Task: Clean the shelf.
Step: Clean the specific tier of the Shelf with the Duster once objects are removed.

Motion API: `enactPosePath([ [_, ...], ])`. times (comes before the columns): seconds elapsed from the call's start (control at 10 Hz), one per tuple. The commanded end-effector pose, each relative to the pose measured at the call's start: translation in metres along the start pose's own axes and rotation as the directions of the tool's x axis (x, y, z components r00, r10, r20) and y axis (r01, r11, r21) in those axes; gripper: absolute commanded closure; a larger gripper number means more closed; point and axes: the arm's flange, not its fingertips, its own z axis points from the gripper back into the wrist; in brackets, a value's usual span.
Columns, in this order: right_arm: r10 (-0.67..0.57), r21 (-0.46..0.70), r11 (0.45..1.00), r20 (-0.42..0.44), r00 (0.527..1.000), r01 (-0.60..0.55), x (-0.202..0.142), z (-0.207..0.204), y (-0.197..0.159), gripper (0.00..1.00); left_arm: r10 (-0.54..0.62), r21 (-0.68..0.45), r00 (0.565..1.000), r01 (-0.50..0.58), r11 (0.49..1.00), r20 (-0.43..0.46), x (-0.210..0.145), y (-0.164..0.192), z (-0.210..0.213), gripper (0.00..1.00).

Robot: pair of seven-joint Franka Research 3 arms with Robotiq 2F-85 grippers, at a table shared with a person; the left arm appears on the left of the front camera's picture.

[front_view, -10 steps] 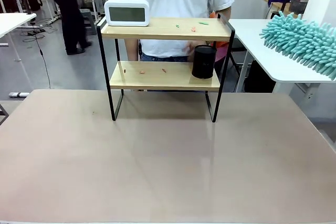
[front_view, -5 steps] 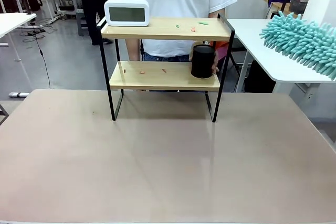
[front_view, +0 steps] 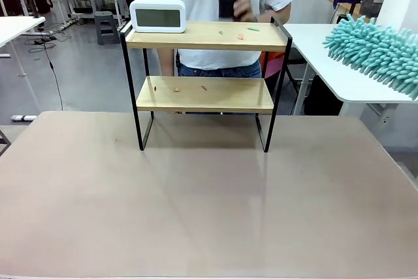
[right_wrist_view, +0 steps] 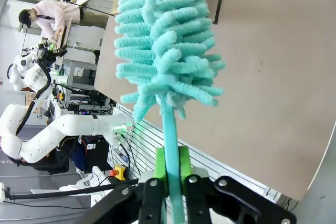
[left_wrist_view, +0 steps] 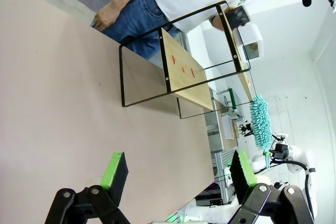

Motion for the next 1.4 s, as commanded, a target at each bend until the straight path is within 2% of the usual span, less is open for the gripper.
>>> enactPosePath([
  [0.0, -0.017, 0.005, 1.000, 0.013, 1.000, 0.017, 0.004, 0.001, 0.004, 1.00, -0.019, -0.017, 1.000, 0.019, 1.000, 0.012, -0.004, 0.000, -0.003, 0.00],
  [0.1, -0.017, 0.005, 1.000, 0.013, 1.000, 0.017, 0.004, 0.001, 0.004, 1.00, -0.019, -0.017, 1.000, 0.019, 1.000, 0.012, -0.004, 0.000, -0.003, 0.00],
  [0.2, 0.000, 0.000, 1.000, 0.000, 1.000, 0.000, 0.000, 0.000, 0.000, 0.88, -0.019, -0.017, 1.000, 0.019, 1.000, 0.012, -0.004, 0.000, -0.003, 0.00],
  [0.3, 0.052, -0.060, 0.997, -0.047, 0.998, -0.054, 0.004, -0.004, 0.022, 0.88, -0.019, -0.017, 1.000, 0.019, 1.000, 0.012, -0.004, 0.000, -0.003, 0.00],
  [0.5, 0.237, -0.120, 0.956, -0.222, 0.946, -0.268, 0.010, -0.037, 0.081, 0.88, -0.019, -0.017, 1.000, 0.019, 1.000, 0.012, -0.004, 0.000, -0.003, 0.00],
  [0.7, 0.312, -0.148, 0.913, -0.349, 0.884, -0.380, 0.019, -0.102, 0.121, 0.88, -0.019, -0.017, 1.000, 0.019, 1.000, 0.012, -0.004, 0.000, -0.003, 0.00],
  [0.9, 0.332, -0.228, 0.888, -0.286, 0.899, -0.400, 0.035, -0.171, 0.147, 0.88, -0.019, -0.017, 1.000, 0.019, 1.000, 0.012, -0.004, 0.000, -0.003, 0.00],
  [1.1, 0.352, -0.283, 0.852, -0.315, 0.882, -0.441, 0.033, -0.218, 0.158, 0.88, -0.019, -0.017, 1.000, 0.019, 1.000, 0.012, -0.004, 0.000, -0.003, 0.00],
  [1.2, 0.336, -0.269, 0.850, -0.382, 0.861, -0.452, 0.036, -0.198, 0.148, 0.88, -0.019, -0.017, 1.000, 0.019, 1.000, 0.012, -0.004, 0.000, -0.003, 0.00],
  [1.3, 0.364, -0.248, 0.856, -0.335, 0.869, -0.454, 0.032, -0.206, 0.164, 0.88, -0.019, -0.017, 1.000, 0.019, 1.000, 0.012, -0.004, 0.000, -0.003, 0.00],
])
